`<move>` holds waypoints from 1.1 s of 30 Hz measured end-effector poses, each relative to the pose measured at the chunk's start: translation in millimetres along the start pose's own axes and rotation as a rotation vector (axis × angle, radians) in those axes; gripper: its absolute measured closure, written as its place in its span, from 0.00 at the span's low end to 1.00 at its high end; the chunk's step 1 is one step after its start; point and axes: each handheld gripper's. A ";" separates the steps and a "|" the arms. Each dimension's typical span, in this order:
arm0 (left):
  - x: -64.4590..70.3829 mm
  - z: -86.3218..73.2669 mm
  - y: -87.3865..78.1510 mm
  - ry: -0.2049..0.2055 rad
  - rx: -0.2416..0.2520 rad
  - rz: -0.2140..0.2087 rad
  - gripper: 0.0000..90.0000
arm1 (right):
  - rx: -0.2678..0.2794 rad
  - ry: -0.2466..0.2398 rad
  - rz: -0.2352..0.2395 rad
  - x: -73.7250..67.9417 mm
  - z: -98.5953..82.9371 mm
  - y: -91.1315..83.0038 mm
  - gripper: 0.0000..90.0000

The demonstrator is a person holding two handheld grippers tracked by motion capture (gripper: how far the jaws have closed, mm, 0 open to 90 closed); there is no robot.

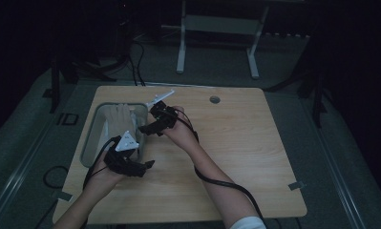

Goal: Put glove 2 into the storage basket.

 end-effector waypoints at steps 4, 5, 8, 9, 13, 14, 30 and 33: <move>4.2 1.5 3.6 0.001 0.008 -0.013 0.16 | 0.009 0.001 -0.006 3.4 -7.8 -7.2 0.20; 7.2 2.1 7.0 0.003 0.008 -0.023 0.16 | 0.009 0.001 -0.006 3.4 -7.8 -7.2 0.20; 13.1 1.8 14.5 -0.002 0.010 -0.044 0.16 | 0.018 0.018 -0.029 10.0 -23.4 -20.4 0.20; 14.8 1.3 16.2 -0.003 0.018 -0.047 0.16 | 0.019 0.018 -0.030 11.1 -25.8 -21.7 0.20; 21.2 -1.4 24.6 -0.003 0.020 -0.082 0.16 | 0.022 0.030 -0.042 16.5 -41.4 -27.9 0.20; 21.2 -1.4 24.6 -0.003 0.020 -0.082 0.16 | 0.021 0.033 -0.043 17.6 -44.4 -28.7 0.20; 39.9 -14.1 54.9 0.013 0.015 -0.156 0.16 | 0.018 0.075 -0.070 38.6 -97.5 -36.7 0.20; 42.2 -18.0 61.3 0.009 0.008 -0.170 0.16 | 0.021 0.064 -0.068 40.9 -105.6 -38.6 0.20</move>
Point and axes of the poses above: each handheld gripper's, and its own axes: y roughly forward along the jaws, z roughly out of its top, x roughly to its right, and after that the axes turned 2 degrees about -y, right-handed
